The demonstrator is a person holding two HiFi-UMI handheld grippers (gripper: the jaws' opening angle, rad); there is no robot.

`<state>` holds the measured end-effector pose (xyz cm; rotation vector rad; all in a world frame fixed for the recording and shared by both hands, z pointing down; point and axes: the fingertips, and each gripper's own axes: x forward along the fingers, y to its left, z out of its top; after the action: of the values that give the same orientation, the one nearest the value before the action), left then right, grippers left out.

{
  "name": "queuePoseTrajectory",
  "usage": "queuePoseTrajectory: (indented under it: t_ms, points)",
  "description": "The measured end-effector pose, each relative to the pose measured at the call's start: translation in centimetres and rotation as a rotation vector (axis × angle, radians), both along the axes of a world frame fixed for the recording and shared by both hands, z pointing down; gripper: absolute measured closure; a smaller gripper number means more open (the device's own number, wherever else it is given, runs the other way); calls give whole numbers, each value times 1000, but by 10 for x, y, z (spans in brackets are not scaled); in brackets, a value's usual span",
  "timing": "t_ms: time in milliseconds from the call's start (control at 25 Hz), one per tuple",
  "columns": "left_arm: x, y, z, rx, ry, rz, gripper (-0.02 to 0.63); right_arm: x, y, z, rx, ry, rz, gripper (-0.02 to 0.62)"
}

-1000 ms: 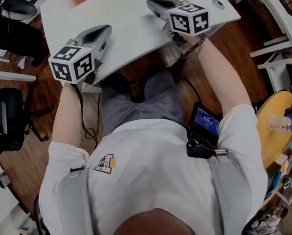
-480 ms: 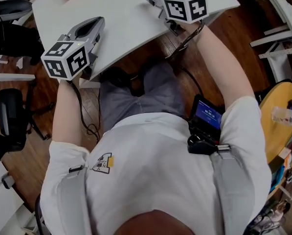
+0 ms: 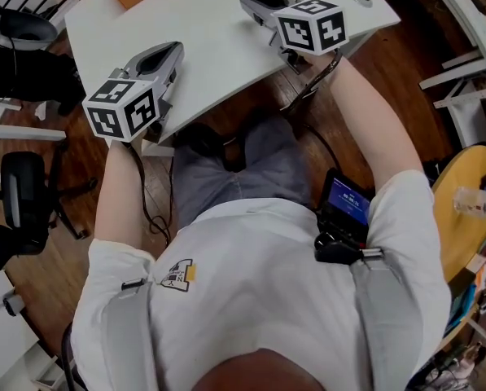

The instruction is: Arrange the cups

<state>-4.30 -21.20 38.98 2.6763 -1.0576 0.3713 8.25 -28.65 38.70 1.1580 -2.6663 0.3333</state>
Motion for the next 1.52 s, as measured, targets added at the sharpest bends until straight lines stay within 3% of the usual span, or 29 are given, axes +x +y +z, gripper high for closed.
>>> queuePoseTrajectory:
  t_ms: [720,840,960,1120,1280,1520]
  points:
    - [2,0,2,1,7,-3,606,0,-1,-3,12,2,-13,595]
    - [1,2,4,-2,5,-6,606,16,-6,-4,53,12,23,594]
    - [4,3,6,-6,5,1,606,57,-19,-7,124,85,109,580]
    - [1,1,5,-4,8,-2,606,102,-38,-8,169,240,178,420]
    - [-2,0,5,-1,8,-10,606,132,-55,-10,193,328,225,298]
    - [1,0,8,-5,10,-2,606,140,-89,10,70,359,158,53]
